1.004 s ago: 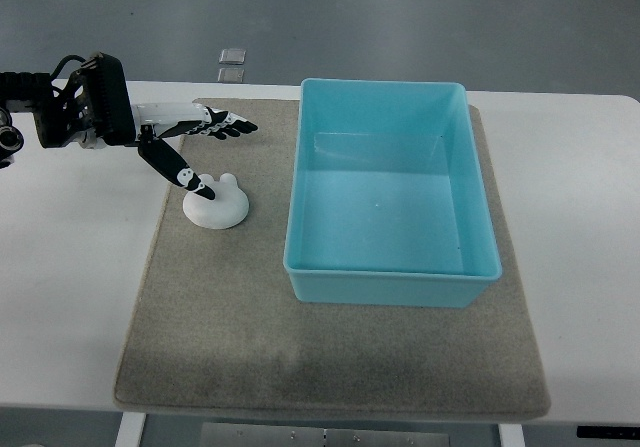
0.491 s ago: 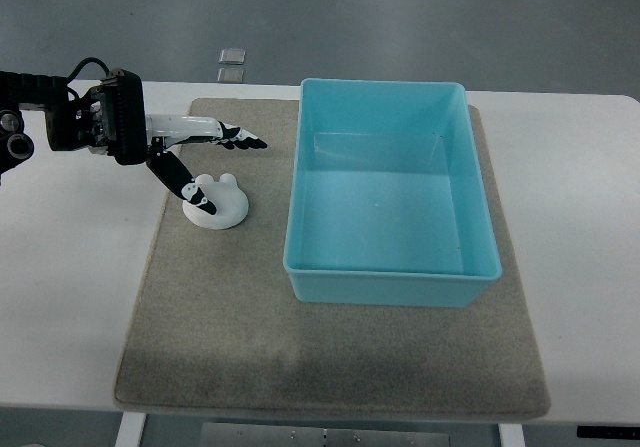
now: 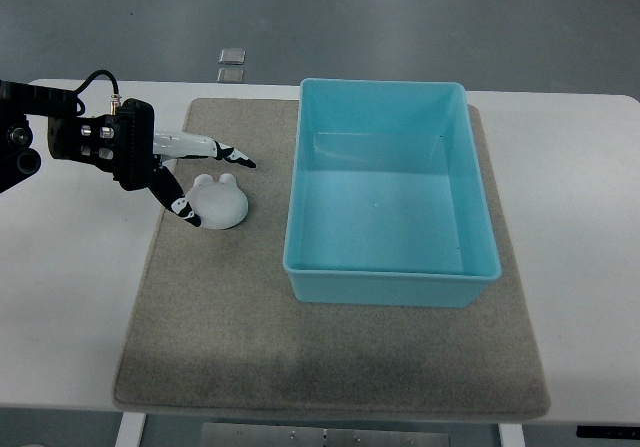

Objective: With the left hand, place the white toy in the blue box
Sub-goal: 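Close the left hand fingers around the white bunny toy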

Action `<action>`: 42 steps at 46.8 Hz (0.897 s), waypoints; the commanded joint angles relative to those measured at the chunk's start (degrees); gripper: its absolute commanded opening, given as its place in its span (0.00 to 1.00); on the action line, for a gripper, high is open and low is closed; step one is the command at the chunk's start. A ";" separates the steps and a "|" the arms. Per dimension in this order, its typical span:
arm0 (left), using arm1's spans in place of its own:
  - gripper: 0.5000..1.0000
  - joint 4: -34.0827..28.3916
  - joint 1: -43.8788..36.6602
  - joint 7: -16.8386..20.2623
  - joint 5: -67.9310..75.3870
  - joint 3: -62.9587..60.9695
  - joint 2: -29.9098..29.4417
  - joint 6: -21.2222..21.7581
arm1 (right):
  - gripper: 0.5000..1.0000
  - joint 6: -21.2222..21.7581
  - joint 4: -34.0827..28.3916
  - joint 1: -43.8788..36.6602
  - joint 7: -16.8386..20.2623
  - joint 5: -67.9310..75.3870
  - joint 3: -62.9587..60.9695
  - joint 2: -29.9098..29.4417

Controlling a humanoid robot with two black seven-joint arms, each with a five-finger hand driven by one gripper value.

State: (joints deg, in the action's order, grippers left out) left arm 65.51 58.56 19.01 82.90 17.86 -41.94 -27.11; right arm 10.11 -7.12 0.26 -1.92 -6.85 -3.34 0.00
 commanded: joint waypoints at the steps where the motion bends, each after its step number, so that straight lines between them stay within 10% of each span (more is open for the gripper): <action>1: 0.89 0.23 -0.11 -0.11 0.07 -0.10 0.11 0.22 | 0.87 0.00 0.00 0.00 -0.02 0.00 0.00 0.00; 19: 0.60 0.23 -0.20 -0.11 2.00 -0.10 0.02 0.48 | 0.87 0.00 0.00 0.00 -0.02 0.00 0.00 0.00; 31: 0.09 0.32 -0.11 -0.03 2.44 -0.10 0.02 0.48 | 0.87 0.00 0.00 0.00 -0.02 0.00 0.00 0.00; 42: 0.05 0.32 0.06 -0.03 2.44 -0.10 0.02 0.48 | 0.87 0.00 0.00 0.00 -0.02 0.00 0.00 0.00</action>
State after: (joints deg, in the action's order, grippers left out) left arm 65.76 58.61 19.06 85.34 17.75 -41.89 -26.62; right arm 10.11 -7.12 0.26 -1.91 -6.86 -3.34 0.00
